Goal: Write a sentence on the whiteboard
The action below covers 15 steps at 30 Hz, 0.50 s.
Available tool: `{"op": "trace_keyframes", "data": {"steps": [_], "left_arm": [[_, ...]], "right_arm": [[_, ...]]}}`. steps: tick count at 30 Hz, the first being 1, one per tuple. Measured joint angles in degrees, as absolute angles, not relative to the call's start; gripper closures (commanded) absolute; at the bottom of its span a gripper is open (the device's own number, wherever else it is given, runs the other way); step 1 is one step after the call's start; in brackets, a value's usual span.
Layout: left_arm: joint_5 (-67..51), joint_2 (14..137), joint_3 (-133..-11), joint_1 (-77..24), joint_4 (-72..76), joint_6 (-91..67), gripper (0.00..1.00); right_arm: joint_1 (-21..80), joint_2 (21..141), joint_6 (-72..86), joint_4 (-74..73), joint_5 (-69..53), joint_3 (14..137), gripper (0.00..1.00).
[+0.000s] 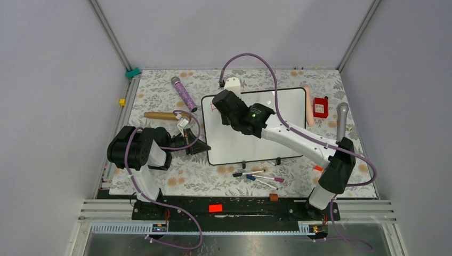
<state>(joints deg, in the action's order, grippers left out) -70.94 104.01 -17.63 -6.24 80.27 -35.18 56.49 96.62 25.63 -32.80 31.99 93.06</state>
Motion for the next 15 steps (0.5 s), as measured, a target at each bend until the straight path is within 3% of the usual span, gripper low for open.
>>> {"op": "trace_keyframes", "data": {"steps": [15], "left_arm": [[-70.91,104.01,-17.63,-6.24,80.25,-35.18,1.0]], "right_arm": [[55.72,97.54,25.41,-32.91,31.79,94.96,1.0]]}}
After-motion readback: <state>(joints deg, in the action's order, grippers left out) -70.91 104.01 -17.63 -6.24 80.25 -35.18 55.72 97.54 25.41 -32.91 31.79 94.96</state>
